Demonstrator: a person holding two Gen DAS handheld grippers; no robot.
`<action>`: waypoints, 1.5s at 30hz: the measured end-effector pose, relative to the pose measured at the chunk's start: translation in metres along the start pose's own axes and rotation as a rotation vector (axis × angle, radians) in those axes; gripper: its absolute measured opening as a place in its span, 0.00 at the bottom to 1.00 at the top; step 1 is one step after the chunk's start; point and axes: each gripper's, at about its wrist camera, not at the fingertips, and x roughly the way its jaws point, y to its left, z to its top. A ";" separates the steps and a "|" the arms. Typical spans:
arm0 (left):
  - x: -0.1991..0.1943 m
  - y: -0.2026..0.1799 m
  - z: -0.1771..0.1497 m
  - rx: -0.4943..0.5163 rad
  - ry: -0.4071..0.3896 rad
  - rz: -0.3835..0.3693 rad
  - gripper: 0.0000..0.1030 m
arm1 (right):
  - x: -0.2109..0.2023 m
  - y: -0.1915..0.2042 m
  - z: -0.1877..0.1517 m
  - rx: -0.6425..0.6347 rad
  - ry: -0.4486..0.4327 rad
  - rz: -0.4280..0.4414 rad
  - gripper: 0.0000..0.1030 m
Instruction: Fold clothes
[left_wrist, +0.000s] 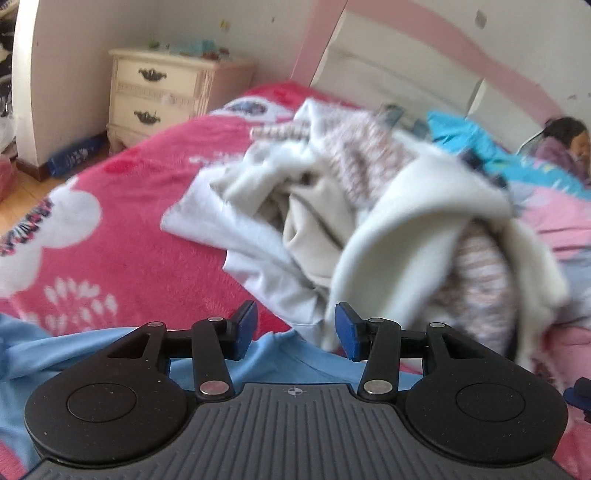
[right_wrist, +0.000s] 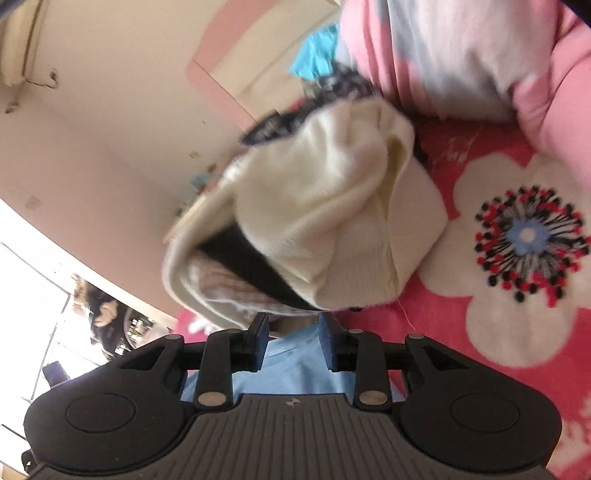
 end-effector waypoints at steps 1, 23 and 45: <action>-0.014 -0.001 0.000 0.005 -0.013 -0.007 0.45 | -0.009 0.002 0.005 -0.004 -0.007 0.011 0.32; -0.187 -0.063 -0.134 0.095 0.076 -0.222 0.53 | -0.258 0.085 -0.015 -0.463 -0.022 -0.226 0.53; -0.082 -0.113 -0.246 0.267 0.323 -0.107 0.53 | -0.006 -0.048 -0.097 -0.204 0.629 -0.361 0.08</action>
